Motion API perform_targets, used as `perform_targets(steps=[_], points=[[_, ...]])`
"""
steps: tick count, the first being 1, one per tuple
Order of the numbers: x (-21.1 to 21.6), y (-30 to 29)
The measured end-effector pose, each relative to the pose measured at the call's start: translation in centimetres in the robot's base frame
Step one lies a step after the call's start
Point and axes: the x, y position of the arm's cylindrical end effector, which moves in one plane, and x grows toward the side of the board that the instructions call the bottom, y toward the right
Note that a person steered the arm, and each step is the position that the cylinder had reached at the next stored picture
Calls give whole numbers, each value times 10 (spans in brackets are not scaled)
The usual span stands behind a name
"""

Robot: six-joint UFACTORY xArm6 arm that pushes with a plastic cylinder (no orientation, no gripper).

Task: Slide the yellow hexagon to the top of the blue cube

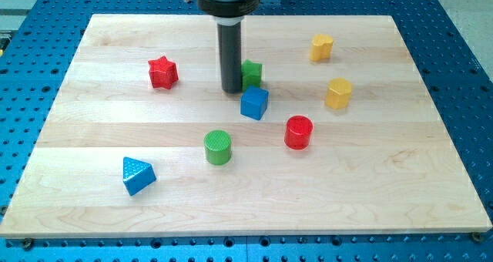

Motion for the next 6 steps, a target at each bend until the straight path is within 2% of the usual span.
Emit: perform_targets(steps=[1,2,3,4,5,6], points=[[-17,68],[-10,180],[-15,265],[56,183],[33,105],[18,57]])
